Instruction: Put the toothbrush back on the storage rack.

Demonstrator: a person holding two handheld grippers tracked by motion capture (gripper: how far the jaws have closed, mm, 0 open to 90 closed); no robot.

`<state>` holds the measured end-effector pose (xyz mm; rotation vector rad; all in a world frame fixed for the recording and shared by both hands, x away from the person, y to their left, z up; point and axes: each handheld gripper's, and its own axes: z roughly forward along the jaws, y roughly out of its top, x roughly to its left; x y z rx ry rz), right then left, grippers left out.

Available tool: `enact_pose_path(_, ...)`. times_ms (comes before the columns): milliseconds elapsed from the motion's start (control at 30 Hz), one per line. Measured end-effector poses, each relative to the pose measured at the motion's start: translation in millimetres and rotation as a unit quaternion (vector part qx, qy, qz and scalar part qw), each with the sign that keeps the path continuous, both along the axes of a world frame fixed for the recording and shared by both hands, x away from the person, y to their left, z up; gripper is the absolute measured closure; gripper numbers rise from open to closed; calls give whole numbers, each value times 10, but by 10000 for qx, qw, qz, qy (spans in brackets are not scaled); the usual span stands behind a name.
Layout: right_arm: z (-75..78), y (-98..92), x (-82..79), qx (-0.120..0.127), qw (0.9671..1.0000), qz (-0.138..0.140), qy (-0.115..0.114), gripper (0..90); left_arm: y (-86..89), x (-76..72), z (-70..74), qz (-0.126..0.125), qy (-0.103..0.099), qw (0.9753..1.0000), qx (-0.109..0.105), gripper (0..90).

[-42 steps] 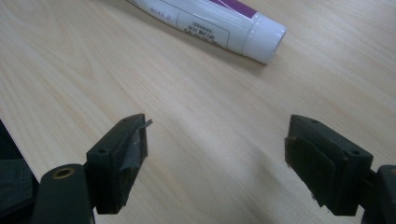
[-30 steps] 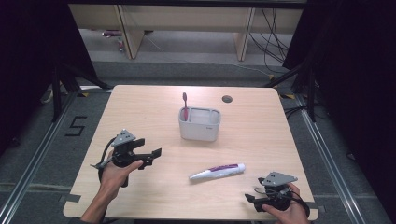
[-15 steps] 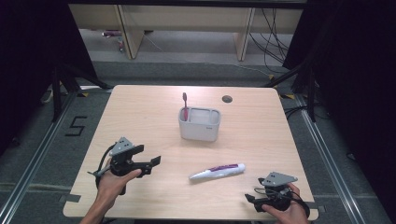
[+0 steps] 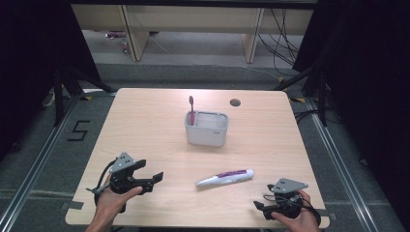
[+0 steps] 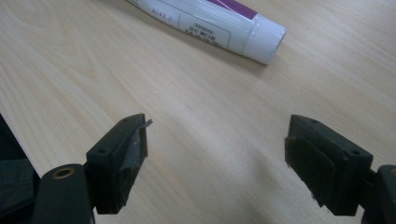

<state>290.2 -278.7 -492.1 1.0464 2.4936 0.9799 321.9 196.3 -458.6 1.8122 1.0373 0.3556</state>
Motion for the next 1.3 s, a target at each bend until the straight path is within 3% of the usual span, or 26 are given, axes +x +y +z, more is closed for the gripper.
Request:
enact_pose_path(500, -5, -9, 9, -7, 9999, 8, -101, 219, 37, -191, -118, -73, 106, 9999, 48, 158)
enact_pose_path(633, -11, -10, 15, 39, 10000, 64, -56, 219, 58, -238, -134, -48, 85, 9999, 135, 158)
enact_pose_path(700, -1, -8, -5, 19, 10000, -60, 3, 219, 67, -259, -152, -64, 89, 9999, 99, 158)
enact_pose_path(833, -3, -20, -1, 1, 9999, -49, -88, 219, 100, -314, -169, -47, 103, 9998, 139, 158)
enact_pose_path(967, 7, -16, -15, 27, 9999, -137, 78, 219, 126, -365, -192, -25, 82, 9998, 203, 158)
enact_pose_path(1300, -2, -16, -12, 33, 9999, -134, 47, 219, 187, -532, -264, -26, 113, 9995, 305, 158)
